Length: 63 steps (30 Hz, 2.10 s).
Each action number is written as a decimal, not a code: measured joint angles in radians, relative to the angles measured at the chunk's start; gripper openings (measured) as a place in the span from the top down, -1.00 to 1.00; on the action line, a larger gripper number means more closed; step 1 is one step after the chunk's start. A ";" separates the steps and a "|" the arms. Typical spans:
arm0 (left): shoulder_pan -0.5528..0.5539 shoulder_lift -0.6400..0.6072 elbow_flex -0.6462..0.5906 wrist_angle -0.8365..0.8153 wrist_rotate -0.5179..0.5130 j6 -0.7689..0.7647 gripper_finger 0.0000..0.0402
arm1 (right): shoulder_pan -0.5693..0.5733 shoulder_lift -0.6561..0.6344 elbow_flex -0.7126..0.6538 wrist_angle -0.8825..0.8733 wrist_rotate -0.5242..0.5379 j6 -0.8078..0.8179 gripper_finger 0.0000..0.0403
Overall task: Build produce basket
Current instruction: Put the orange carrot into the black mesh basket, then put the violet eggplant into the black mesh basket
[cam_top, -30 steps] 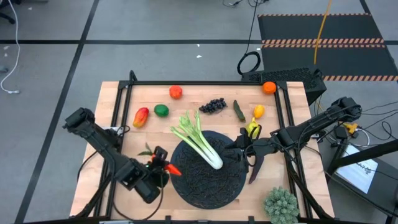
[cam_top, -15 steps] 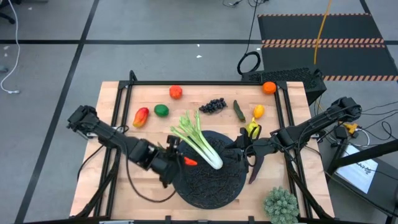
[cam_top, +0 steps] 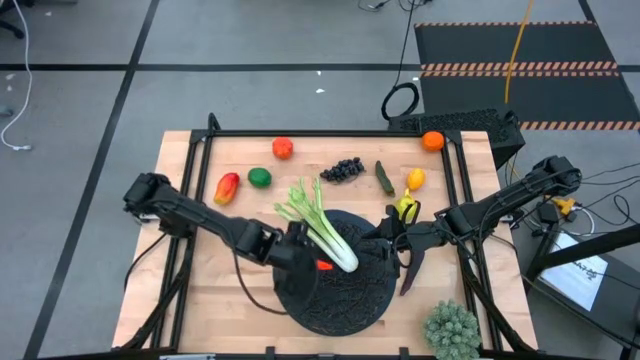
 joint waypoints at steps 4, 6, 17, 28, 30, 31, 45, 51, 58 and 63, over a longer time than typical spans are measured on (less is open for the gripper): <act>-0.012 0.035 0.000 0.004 0.000 0.031 0.52 | 0.000 0.000 0.000 -0.002 0.000 0.000 0.16; -0.012 0.051 0.000 0.014 -0.001 0.041 0.51 | 0.000 0.000 0.000 -0.006 0.000 0.000 0.16; -0.018 0.077 -0.001 0.019 -0.033 0.059 0.25 | 0.000 0.000 0.000 -0.007 0.000 0.000 0.16; -0.018 0.047 0.003 0.012 -0.103 0.054 0.12 | 0.000 0.000 0.000 -0.009 0.000 0.010 0.16; -0.022 0.017 0.006 0.008 -0.156 0.049 0.12 | 0.000 0.000 0.000 -0.020 0.000 0.035 0.16; -0.023 -0.002 0.008 0.009 -0.186 0.048 0.12 | 0.000 0.000 0.000 -0.028 0.000 0.052 0.16; -0.029 -0.356 -0.142 0.041 -0.504 0.051 0.12 | 0.061 -0.002 0.000 -0.208 0.026 0.265 0.16; 0.000 -0.539 -0.314 0.133 -0.546 0.048 0.12 | 0.066 -0.048 0.000 -0.376 0.020 0.327 0.14; 0.017 -0.656 -0.384 0.141 -0.534 -0.017 0.12 | 0.068 -0.161 0.000 -0.409 -0.097 0.255 0.14; 0.014 -0.662 -0.410 0.143 -0.518 -0.028 0.12 | 0.074 -0.162 0.000 -0.572 -0.159 0.113 0.14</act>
